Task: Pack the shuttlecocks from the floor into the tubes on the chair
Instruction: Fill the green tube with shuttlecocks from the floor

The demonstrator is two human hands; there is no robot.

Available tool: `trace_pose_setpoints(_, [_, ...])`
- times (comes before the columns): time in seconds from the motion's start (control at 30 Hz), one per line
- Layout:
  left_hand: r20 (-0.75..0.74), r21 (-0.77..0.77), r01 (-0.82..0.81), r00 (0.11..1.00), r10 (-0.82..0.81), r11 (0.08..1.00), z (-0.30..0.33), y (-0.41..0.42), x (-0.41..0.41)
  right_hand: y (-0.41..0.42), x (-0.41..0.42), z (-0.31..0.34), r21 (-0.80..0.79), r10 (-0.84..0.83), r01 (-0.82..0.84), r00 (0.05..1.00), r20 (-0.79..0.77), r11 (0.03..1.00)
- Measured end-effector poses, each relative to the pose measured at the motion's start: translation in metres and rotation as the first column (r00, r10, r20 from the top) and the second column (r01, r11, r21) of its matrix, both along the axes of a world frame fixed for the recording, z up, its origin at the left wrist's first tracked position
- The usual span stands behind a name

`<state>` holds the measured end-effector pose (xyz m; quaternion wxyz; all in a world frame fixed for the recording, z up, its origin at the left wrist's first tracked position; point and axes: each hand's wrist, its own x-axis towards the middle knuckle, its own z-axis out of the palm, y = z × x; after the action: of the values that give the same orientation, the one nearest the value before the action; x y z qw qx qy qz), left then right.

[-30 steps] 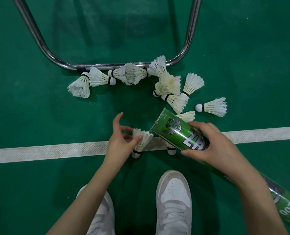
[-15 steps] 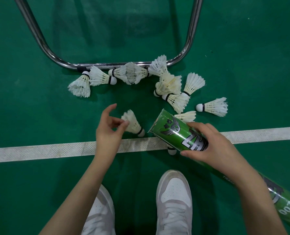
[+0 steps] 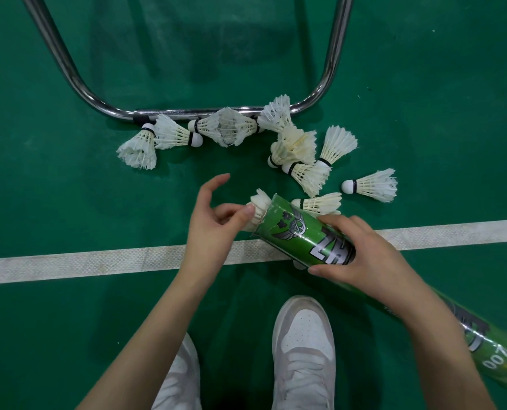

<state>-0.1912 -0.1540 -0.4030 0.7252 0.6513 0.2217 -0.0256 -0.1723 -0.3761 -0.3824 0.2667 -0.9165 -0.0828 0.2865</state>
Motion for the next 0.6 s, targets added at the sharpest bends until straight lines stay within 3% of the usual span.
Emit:
trace_pose_setpoints(0.3, [-0.037,-0.047,0.267,0.963,-0.269,0.963,0.007,-0.020,-0.009,-0.001,0.000,0.001,0.038,0.011,-0.010,1.000,-0.023,0.999])
trace_pose_setpoints(0.6, [-0.044,-0.022,0.337,0.940,-0.338,0.941,0.006,-0.019,-0.003,-0.003,0.001,0.000,0.040,0.014,-0.014,1.000,0.002,0.999])
